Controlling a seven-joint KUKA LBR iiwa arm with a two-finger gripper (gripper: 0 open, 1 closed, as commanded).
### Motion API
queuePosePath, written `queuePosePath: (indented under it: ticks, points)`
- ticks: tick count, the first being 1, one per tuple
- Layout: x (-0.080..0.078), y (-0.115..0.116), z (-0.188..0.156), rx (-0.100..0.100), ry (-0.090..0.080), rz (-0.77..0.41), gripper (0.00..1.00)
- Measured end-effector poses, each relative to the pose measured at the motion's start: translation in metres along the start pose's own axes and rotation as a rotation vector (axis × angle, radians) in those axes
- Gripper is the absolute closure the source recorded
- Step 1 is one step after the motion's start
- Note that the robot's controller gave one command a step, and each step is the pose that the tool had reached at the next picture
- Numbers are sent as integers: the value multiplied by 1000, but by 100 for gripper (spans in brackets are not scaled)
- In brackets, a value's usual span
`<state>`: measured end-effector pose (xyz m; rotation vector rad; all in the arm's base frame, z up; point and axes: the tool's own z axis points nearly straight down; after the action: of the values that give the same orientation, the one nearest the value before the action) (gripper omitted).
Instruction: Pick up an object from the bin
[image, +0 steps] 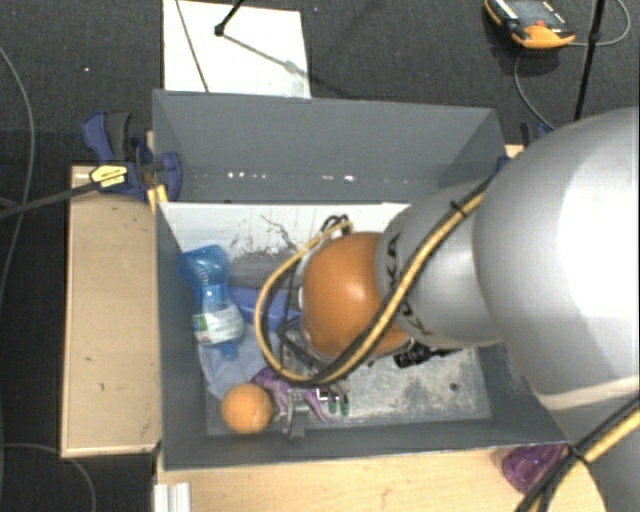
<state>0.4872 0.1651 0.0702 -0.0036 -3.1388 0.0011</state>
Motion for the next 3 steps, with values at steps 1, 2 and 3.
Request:
queuePosePath:
  ticks: [1,2,3]
  points:
    - [5,-5,0,-2,-1,224,0]
    - [3,-4,0,-1,-1,402,0]
    - [6,-3,-1,-2,-2,467,100]
